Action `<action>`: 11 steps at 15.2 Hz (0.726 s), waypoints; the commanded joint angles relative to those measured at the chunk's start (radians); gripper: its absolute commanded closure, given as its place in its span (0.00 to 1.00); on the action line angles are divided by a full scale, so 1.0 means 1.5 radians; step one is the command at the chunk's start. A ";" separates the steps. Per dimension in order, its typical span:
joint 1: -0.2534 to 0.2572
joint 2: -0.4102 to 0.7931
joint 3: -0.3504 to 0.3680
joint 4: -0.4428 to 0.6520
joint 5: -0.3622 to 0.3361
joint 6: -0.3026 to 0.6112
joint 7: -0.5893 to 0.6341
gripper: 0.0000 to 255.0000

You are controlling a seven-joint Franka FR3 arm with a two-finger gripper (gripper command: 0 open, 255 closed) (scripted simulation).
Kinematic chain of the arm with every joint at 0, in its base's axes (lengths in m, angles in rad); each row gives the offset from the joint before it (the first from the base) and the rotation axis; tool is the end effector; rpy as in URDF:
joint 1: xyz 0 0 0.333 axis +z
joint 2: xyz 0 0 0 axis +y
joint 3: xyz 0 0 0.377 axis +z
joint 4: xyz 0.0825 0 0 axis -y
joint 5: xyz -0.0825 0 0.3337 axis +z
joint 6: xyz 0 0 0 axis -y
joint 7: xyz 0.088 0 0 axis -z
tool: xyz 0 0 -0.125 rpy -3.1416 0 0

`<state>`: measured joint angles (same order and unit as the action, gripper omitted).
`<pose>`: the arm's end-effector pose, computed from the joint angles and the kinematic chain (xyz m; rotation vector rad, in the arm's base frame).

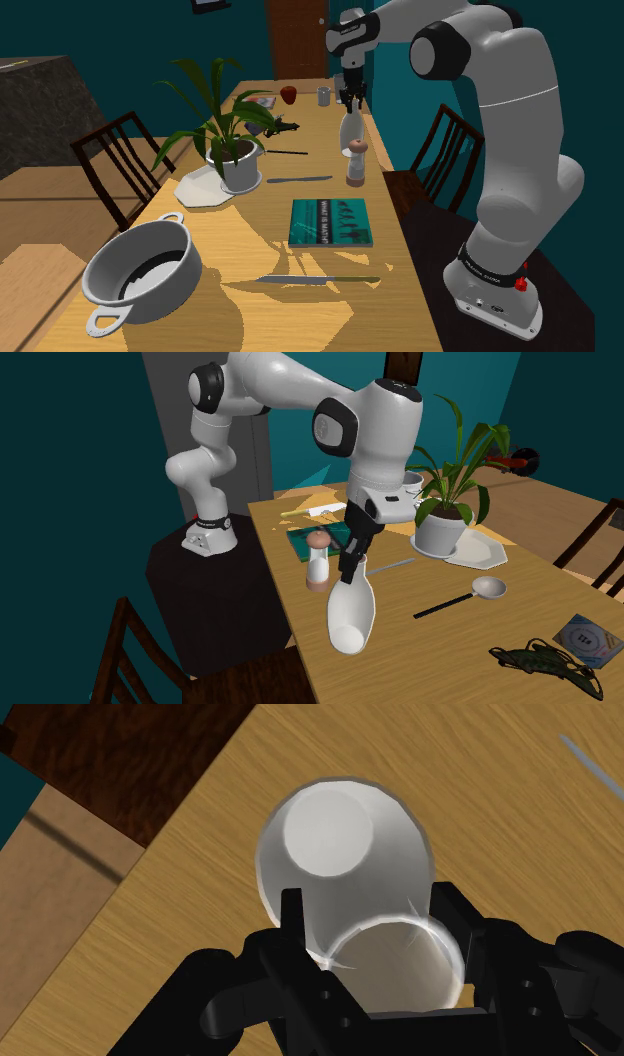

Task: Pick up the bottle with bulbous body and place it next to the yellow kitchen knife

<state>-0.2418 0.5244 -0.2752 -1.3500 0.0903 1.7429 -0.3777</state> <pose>0.6089 -0.2858 0.4704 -3.1256 0.2069 0.1931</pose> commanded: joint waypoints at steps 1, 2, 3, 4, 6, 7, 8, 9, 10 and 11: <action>0.000 0.000 0.000 0.000 0.000 0.000 0.000 1.00; 0.000 0.000 0.000 0.000 0.000 0.000 0.000 1.00; 0.000 0.000 0.000 0.000 0.000 0.000 0.000 1.00; 0.000 0.000 0.000 0.000 0.000 0.000 0.000 1.00; -0.001 -0.002 -0.001 0.015 -0.001 -0.017 0.000 1.00; -0.001 -0.003 -0.001 0.022 -0.001 -0.025 0.000 1.00; -0.002 -0.003 -0.001 0.031 -0.001 -0.034 0.000 1.00; -0.002 -0.004 -0.001 0.040 -0.001 -0.043 0.000 1.00; -0.003 -0.004 -0.001 0.048 -0.001 -0.052 0.000 1.00; -0.004 -0.004 -0.002 0.057 -0.001 -0.061 0.000 1.00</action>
<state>-0.2466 0.5208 -0.2770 -1.2765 0.0887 1.6665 -0.3773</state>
